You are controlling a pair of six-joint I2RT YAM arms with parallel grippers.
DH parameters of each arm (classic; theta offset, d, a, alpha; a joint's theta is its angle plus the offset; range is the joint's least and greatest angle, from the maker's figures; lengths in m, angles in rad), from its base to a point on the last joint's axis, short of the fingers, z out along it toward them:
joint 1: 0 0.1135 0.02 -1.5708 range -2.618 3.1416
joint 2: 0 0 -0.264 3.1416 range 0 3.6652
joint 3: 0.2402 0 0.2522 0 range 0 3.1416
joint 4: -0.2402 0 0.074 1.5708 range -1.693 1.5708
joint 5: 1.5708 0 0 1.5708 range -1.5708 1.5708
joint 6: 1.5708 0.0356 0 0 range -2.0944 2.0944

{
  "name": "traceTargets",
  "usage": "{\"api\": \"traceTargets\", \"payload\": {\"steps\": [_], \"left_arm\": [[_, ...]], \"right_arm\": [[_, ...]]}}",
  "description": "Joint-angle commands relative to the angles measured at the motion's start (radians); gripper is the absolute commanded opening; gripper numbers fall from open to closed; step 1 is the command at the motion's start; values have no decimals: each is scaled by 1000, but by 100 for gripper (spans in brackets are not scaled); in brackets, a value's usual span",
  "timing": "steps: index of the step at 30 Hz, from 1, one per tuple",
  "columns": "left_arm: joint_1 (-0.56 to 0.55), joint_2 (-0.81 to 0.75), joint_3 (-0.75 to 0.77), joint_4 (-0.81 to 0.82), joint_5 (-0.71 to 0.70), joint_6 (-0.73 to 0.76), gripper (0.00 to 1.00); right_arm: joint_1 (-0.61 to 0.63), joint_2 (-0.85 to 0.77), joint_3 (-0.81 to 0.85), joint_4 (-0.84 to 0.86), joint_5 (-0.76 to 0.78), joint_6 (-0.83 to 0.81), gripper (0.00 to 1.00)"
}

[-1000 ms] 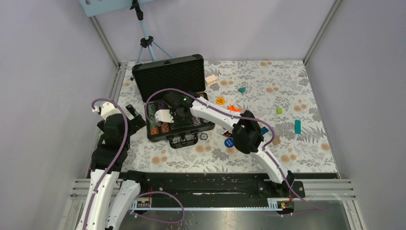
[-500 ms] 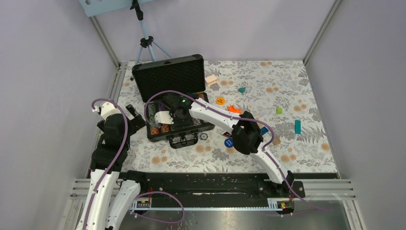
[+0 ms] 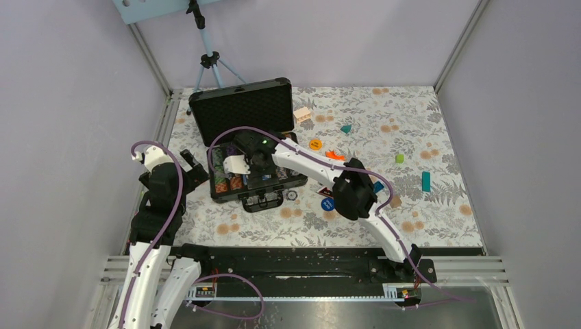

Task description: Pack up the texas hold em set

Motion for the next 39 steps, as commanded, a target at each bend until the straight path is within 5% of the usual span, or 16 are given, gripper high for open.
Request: {"api": "traceTargets", "payload": {"steps": [1, 8, 15, 19, 23, 27, 34, 39], "left_arm": [[-4, -9, 32, 31, -3, 12, 99], [-5, -13, 32, 29, -11, 13, 99], [-5, -19, 34, 26, -24, 10, 99], [-4, -21, 34, 25, -24, 10, 99], [-4, -24, 35, 24, -26, 9, 99], [-4, -23, 35, 26, -30, 7, 99], [-4, -24, 35, 25, -39, 8, 99], [-4, -22, 35, 25, -39, 8, 99]], "right_arm": [[-23, 3, 6, -206, 16, 18, 100], [-25, -73, 20, -112, -58, 53, 99], [-52, -338, -207, 254, -269, 237, 100], [-78, -502, -391, 578, -290, 500, 99], [-118, -645, -572, 818, -182, 935, 100], [-239, -680, -683, 858, -347, 1322, 99], [-120, -586, -579, 574, 57, 1576, 100], [-34, -484, -470, 409, 148, 1691, 100]]}}
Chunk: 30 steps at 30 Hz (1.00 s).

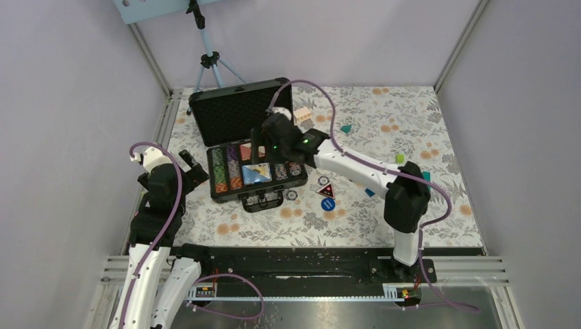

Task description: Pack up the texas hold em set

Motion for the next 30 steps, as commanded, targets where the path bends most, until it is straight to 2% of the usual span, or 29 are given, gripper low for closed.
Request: {"api": "traceTargets", "payload": {"steps": [1, 8, 18, 23, 30], "left_arm": [[-3, -8, 35, 25, -25, 7, 99], [-4, -5, 33, 29, -14, 7, 99], [-4, -5, 32, 31, -13, 7, 99], [-5, -6, 32, 32, -9, 7, 99], [-4, -8, 30, 34, -3, 8, 99]], "right_arm": [[91, 61, 126, -177, 172, 153, 100], [138, 208, 272, -274, 250, 124, 95], [183, 485, 739, -559, 350, 38, 83], [189, 511, 721, -572, 336, 49, 74], [219, 544, 731, -566, 348, 26, 74]]}}
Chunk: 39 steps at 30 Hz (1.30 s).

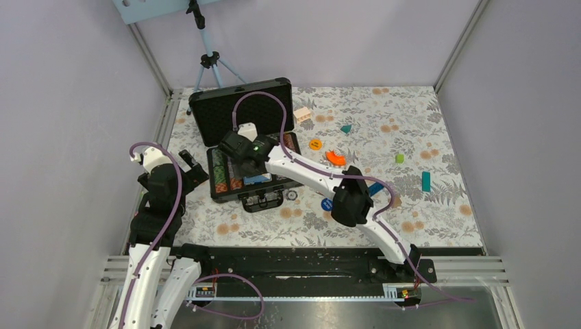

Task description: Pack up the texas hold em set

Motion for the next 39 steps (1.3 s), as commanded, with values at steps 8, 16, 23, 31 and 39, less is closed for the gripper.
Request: {"api": "traceTargets", "payload": {"steps": [8, 16, 23, 31, 39], "left_arm": [[-4, -11, 31, 34, -3, 8, 99], [-5, -11, 31, 34, 0, 9, 99], [-5, -13, 30, 34, -1, 9, 99], [-4, -12, 30, 35, 1, 8, 99], [-5, -14, 29, 34, 2, 9, 99]], "right_arm": [[32, 59, 55, -14, 48, 8, 75], [32, 95, 94, -14, 137, -12, 64], [33, 118, 105, -29, 139, -43, 60], [33, 130, 100, -55, 127, -62, 61], [33, 157, 80, -66, 84, -100, 61]]}}
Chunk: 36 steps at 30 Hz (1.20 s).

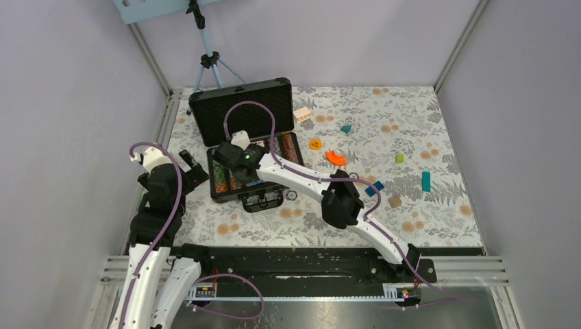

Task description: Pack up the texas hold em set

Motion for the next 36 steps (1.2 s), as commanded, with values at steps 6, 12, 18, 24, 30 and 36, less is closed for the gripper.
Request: {"api": "traceTargets", "payload": {"steps": [6, 12, 18, 24, 30, 36], "left_arm": [[-4, -13, 29, 33, 3, 11, 99], [-5, -13, 29, 33, 0, 9, 99], [-4, -13, 30, 33, -2, 10, 99], [-4, -14, 30, 34, 0, 11, 99], [-4, -12, 29, 34, 3, 9, 99], [-4, -12, 29, 35, 4, 10, 99]], "right_arm": [[4, 30, 16, -53, -13, -33, 64], [4, -135, -129, 136, -39, -72, 80], [2, -222, -176, 256, 15, -117, 79], [-19, -173, -133, 263, 60, -168, 62], [-58, -164, -175, 313, 65, -147, 52], [-87, -145, -207, 339, 34, -117, 51]]}}
